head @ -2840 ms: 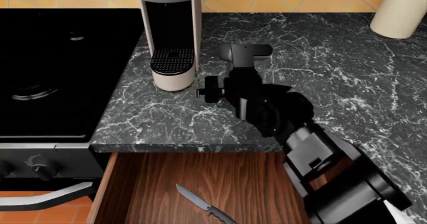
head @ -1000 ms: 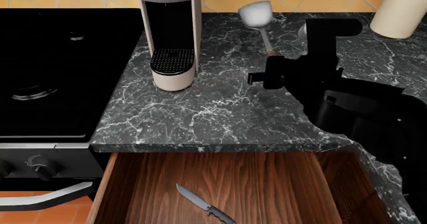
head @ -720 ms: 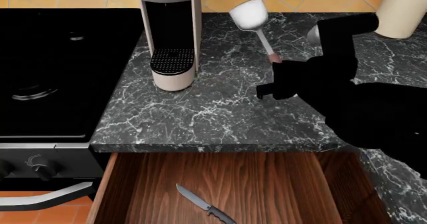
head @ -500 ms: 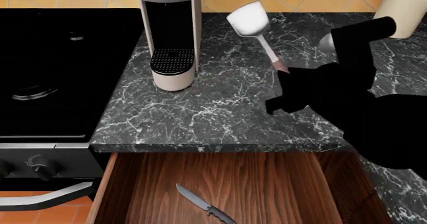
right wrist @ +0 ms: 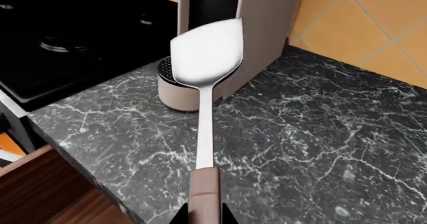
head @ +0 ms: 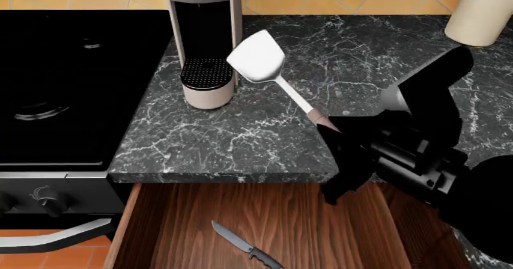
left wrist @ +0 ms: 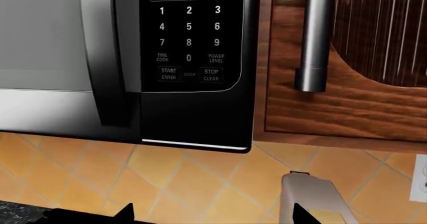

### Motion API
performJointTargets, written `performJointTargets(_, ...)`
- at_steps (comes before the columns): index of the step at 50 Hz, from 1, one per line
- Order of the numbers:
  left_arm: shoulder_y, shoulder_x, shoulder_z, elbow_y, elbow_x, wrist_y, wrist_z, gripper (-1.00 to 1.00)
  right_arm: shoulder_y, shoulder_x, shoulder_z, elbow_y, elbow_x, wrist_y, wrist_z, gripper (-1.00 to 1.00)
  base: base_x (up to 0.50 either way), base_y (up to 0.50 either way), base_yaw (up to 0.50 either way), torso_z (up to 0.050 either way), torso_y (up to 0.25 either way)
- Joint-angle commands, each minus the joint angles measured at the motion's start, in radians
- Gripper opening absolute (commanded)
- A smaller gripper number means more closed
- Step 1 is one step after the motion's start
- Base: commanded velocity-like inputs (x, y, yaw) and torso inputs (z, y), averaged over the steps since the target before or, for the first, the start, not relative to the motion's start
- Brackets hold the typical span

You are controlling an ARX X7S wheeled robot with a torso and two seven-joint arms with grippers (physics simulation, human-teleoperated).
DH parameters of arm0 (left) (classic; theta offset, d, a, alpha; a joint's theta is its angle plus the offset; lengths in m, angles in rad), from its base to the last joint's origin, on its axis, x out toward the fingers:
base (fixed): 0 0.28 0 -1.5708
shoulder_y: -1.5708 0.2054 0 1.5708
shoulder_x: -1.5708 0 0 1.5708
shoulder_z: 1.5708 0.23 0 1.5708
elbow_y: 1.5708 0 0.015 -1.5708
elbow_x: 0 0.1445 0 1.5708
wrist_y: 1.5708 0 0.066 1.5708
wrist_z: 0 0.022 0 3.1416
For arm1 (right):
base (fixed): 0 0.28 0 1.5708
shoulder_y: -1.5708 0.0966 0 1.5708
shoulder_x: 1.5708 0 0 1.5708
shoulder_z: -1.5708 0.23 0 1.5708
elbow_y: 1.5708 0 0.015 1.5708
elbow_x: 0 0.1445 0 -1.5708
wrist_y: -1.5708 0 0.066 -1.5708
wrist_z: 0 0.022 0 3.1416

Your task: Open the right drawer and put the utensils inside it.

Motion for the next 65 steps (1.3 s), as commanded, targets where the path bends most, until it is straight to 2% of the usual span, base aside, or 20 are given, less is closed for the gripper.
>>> performJointTargets(1,0.005,-0.001,-0.001,0.008,-0.006,-0.004,-0.005,1.0,-0.019,0.038,0.008,-0.037,-0.013,-0.005,-0.073,-1.0,0.0,0.0,0.0,0.0,0.0)
performJointTargets(15,-0.001,0.0,0.001,0.001,-0.005,-0.005,-0.005,1.0,-0.011,0.017,-0.046,-0.063,-0.086,0.074,-0.193,-1.0,0.0,0.0,0.0,0.0,0.0)
performJointTargets(25,-0.001,0.002,-0.003,-0.002,-0.011,-0.009,-0.009,1.0,-0.001,0.059,-0.07,-0.07,-0.248,0.069,-0.499,-1.0,0.0,0.0,0.0,0.0,0.0)
performJointTargets(43,0.004,0.003,-0.005,0.001,-0.018,-0.01,-0.014,1.0,-0.022,0.138,-0.127,-0.153,-0.394,0.049,-0.819,-1.0,0.0,0.0,0.0,0.0,0.0)
performJointTargets(65,0.006,0.001,-0.003,0.001,-0.021,-0.009,-0.016,1.0,-0.04,0.151,-0.161,-0.154,-0.449,0.069,-0.875,-1.0,0.0,0.0,0.0,0.0,0.0)
